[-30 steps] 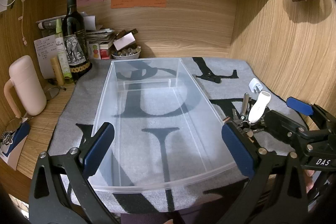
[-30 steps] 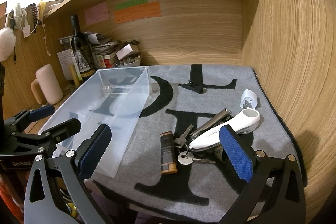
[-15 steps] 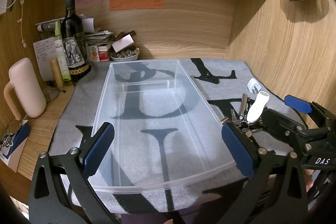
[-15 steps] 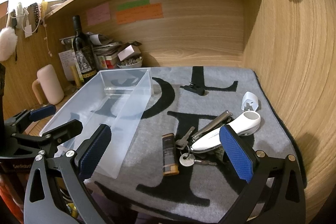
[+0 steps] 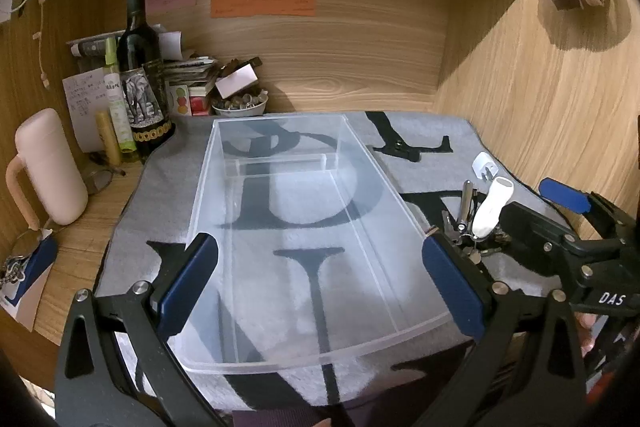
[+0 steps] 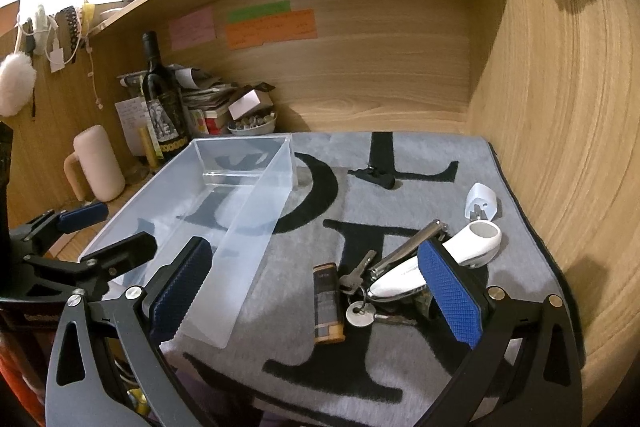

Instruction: Organize rigid objects

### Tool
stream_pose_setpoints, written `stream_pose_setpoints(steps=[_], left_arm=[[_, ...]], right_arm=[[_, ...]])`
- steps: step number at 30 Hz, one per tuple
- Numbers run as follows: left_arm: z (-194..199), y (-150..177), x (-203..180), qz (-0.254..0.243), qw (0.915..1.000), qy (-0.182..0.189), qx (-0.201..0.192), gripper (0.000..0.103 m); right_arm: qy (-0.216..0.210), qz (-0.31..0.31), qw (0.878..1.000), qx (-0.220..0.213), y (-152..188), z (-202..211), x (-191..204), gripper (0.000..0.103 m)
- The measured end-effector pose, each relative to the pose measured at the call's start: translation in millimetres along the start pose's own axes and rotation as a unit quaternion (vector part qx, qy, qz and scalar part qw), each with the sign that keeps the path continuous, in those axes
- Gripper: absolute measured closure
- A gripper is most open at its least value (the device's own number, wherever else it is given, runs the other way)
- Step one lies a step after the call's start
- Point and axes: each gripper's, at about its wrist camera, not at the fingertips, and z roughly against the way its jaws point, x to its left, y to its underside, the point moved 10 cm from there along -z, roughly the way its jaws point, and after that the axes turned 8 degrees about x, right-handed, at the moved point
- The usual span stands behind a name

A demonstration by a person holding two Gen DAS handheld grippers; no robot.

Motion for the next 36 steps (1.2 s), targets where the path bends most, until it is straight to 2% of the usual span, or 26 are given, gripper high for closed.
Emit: stream_pose_setpoints(steps=[4,5,7,10,16,18,21,23,27,30,33,36], left_arm=[[1,-8,11,0.007,0.9999,0.007,0.003,0.0],[1,-11,15,0.008,0.9999,0.006,0.005,0.003],[-1,-16,22,0.008,0.9999,0.003,0.014,0.02],[-5,-24,37,0.018,0.9994,0.007,0.028,0.021],[-9,-42,66,0.014,0.9991,-0.018,0.036,0.027],[-15,-45,72,0.013,0.9987,-0.02,0.046,0.027],[-28,-47,82,0.018,0.9971,-0.021,0.071,0.032],[-41,-45,88,0.021,0.9946,-0.016,0.1,0.036],[-63,-36,91,0.02,0.9895,-0.005,0.143,0.049],[-74,-28,94,0.021,0.9862,-0.005,0.164,0.057],[-81,-23,96,0.03,0.9836,0.002,0.178,0.07],[-87,-18,97,0.044,0.9802,0.017,0.192,0.083]], right_arm=[[0.004,0.0,1.0,-0.002,-4,-2,-4,0.0],[0.004,0.001,1.0,-0.002,-5,-3,-5,0.001],[0.005,0.0,1.0,-0.001,-8,-4,-8,0.003],[0.011,0.0,1.0,0.002,-11,-7,-12,0.011],[0.028,-0.009,0.999,0.016,-17,-17,-32,0.028],[0.042,-0.011,0.999,0.018,-19,-19,-41,0.031],[0.06,-0.016,0.998,0.02,-22,-20,-57,0.031],[0.071,-0.023,0.997,0.025,-22,-22,-68,0.031],[0.085,-0.04,0.994,0.047,-16,-30,-91,0.032],[0.095,-0.05,0.992,0.071,-7,-40,-105,0.04],[0.096,-0.067,0.988,0.097,5,-53,-117,0.045],[0.11,-0.091,0.983,0.115,16,-61,-131,0.046]])
